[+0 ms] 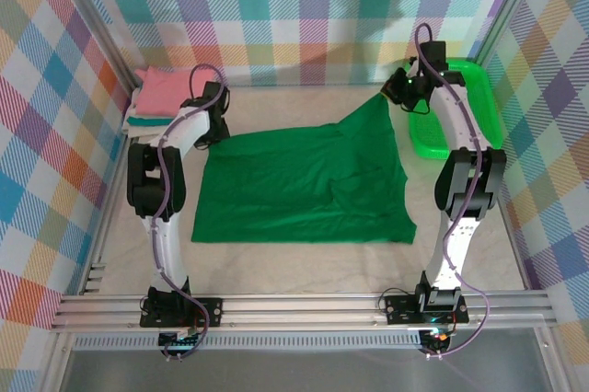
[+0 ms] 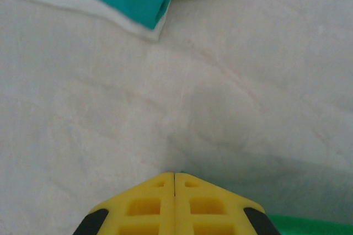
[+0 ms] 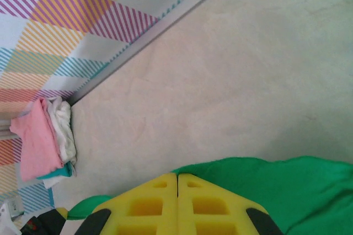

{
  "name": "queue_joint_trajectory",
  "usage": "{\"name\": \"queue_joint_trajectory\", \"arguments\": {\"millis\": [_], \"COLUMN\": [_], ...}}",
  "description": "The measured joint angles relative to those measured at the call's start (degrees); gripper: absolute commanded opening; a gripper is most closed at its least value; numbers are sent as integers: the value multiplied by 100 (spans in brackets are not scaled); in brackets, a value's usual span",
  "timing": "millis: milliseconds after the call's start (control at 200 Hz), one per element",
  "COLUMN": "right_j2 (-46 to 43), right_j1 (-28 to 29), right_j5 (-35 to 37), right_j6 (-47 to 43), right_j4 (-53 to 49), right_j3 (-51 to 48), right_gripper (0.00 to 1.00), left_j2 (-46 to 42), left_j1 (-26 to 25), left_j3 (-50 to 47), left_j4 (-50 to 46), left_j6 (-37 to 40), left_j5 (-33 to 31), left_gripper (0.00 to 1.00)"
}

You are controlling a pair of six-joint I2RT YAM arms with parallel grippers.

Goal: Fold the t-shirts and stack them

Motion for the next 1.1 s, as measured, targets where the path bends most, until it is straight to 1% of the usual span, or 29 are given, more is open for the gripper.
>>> {"name": "queue_joint_trajectory", "arguments": {"millis": [175, 355, 465, 650, 715, 920, 1100], "right_j2": [243, 229, -92, -988, -1281, -1775, -2155], "right_j1": [2, 2, 0, -22, -61, -280, -363], "right_j5": [2, 0, 0, -120, -197, -538, -730], "right_j6": [116, 184, 269, 463, 535, 741, 922], "right_j4": [-17, 26, 212, 538, 616, 903, 1154], "right_j3": [168, 63, -566, -2013, -2374, -2785, -3202], "right_gripper": [0, 0, 0, 0, 0, 0, 0], "left_j2": [380, 428, 367, -70, -201, -258, -293], "left_j1": [0, -9, -11, -11, -11, -11, -35], "left_j3": [654, 743, 579, -273, -518, -704, -754], "left_j4": [-136, -151, -101, 37, 74, 221, 380], "left_j6": [9, 24, 66, 199, 251, 444, 496], "left_j5": [-31, -94, -164, -400, -501, -798, -920], "left_gripper": [0, 0, 0, 0, 0, 0, 0]}}
